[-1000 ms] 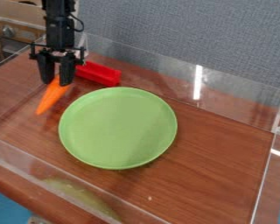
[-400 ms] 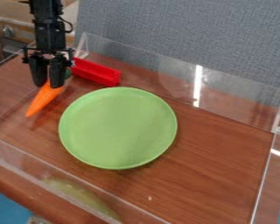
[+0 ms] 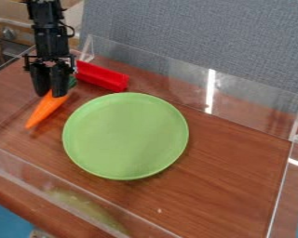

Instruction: Move the carrot from the green plate to the table

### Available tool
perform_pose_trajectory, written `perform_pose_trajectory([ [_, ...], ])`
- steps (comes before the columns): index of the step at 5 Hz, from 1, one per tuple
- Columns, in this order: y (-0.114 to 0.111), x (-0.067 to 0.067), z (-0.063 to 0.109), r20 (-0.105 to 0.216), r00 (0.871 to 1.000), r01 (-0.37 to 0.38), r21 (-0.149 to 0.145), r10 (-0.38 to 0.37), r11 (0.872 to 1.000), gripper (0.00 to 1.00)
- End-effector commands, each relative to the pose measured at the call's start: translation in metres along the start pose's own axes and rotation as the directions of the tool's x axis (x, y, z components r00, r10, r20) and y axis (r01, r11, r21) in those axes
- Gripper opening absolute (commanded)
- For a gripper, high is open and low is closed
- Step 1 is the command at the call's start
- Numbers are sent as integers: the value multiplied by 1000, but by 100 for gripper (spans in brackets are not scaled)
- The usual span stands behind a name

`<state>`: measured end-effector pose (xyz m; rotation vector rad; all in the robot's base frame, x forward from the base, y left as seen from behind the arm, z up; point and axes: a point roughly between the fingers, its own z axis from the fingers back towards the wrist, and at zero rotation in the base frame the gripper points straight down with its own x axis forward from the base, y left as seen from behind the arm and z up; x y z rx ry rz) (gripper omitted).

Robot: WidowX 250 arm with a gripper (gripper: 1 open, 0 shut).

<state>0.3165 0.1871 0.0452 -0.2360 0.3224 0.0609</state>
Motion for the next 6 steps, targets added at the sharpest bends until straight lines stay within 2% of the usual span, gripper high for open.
perform_pose_trajectory([
  [1,-2,-5,34,91,996,16,31,-19,999,0],
  [3,-9,-14,55,132,988,-72,-26,75,997,0],
  [5,-31,-24,54,160,975,-145,-80,156,986,0],
  [6,-41,-26,52,166,967,-181,-95,195,979,0],
])
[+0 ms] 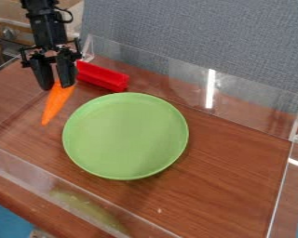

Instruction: Move the carrot from the green plate to the table

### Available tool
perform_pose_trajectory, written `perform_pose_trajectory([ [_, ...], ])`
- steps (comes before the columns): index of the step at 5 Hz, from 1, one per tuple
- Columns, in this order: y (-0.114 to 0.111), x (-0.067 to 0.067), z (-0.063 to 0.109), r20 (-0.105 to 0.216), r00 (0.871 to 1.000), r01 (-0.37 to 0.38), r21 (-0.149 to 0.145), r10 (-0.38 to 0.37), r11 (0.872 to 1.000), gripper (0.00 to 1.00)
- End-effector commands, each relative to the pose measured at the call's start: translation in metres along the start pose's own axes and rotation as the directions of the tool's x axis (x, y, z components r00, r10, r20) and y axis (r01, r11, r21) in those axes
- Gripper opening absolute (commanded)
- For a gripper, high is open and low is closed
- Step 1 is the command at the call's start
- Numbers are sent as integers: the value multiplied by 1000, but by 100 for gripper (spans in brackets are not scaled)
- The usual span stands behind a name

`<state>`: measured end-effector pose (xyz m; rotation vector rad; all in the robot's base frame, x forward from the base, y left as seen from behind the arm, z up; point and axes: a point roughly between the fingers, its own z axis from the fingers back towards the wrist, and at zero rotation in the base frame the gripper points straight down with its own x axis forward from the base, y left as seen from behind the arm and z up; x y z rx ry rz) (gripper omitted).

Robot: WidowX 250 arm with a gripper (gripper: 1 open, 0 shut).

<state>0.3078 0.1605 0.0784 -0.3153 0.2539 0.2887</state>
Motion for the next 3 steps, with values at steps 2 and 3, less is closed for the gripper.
perform_pose_trajectory([
  [2,-8,14,19,43,991,122,79,-125,989,0],
  [3,-16,18,18,29,992,124,80,-126,989,0],
])
